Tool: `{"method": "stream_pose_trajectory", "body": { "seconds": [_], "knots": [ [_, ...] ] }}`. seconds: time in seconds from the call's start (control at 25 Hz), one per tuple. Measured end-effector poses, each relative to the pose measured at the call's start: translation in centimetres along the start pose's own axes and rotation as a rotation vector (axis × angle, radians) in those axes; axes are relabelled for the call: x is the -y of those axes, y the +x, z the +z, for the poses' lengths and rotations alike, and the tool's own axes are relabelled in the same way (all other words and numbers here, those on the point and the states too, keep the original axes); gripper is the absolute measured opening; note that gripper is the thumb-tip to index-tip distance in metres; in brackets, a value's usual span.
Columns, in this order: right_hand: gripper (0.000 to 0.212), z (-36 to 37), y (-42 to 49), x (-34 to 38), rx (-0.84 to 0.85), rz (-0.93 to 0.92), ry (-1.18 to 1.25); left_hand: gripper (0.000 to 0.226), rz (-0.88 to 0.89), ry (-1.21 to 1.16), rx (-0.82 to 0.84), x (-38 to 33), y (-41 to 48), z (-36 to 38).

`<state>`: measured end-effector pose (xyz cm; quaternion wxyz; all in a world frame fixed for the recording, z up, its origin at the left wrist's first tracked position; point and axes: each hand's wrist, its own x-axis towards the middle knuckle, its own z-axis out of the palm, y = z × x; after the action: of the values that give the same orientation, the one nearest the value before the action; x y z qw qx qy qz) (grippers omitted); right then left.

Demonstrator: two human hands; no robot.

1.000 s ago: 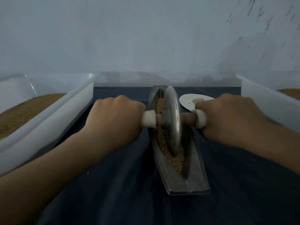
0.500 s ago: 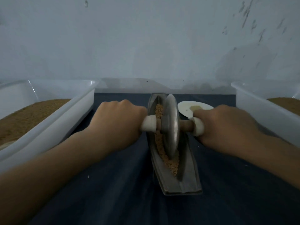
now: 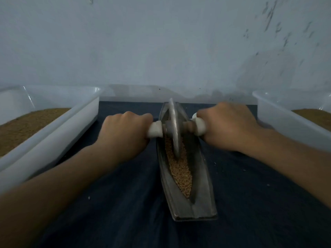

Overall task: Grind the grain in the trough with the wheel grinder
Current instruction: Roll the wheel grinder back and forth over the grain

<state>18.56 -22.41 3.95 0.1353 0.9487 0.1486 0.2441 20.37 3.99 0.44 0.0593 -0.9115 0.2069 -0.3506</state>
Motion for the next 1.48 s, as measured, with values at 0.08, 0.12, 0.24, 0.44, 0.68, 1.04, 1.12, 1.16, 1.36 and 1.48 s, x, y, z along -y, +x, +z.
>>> {"method": "stream_pose_trajectory", "body": {
  "seconds": [0.08,0.12,0.24,0.44,0.68,1.04,1.12,1.16,1.36,1.48],
  "knots": [
    [0.026,-0.2,-2.8,-0.3,-0.092,-0.049,-0.015,0.017,0.127,0.012,-0.023,0.4,-1.6,-1.5],
    [0.028,-0.2,-3.2,-0.4,-0.158,-0.054,-0.033,0.018,0.137,0.002,-0.015,0.5,-1.9,-1.9],
    [0.022,0.8,-1.4,-0.1,-0.205,-0.031,-0.019,0.021,-0.017,0.052,0.065,-0.6,-0.8,-1.1],
    [0.017,2.7,1.1,0.5,-0.063,0.242,0.160,0.014,-0.076,0.202,0.095,-2.2,4.3,-1.5],
    [0.031,0.5,-4.8,-0.4,-0.343,-0.046,0.025,0.018,0.156,0.014,0.077,0.9,-1.1,-3.0],
    [0.018,0.8,0.5,0.3,-0.014,0.162,0.085,0.013,-0.062,0.052,0.214,-0.5,3.1,-1.3],
    [0.024,0.4,-2.6,-0.2,-0.140,0.051,0.015,0.016,0.076,-0.005,0.175,0.7,0.8,-2.5],
    [0.027,0.0,-4.1,-0.1,-0.216,0.030,0.005,0.016,0.141,-0.010,0.121,1.0,-0.4,-2.9],
    [0.024,1.2,-2.5,0.4,-0.160,0.146,0.079,0.012,0.018,0.138,0.115,-0.4,1.5,-2.2],
    [0.016,1.6,0.3,0.8,0.015,0.273,0.135,0.014,-0.066,0.175,0.144,-1.4,3.9,-1.6]
  ]
}}
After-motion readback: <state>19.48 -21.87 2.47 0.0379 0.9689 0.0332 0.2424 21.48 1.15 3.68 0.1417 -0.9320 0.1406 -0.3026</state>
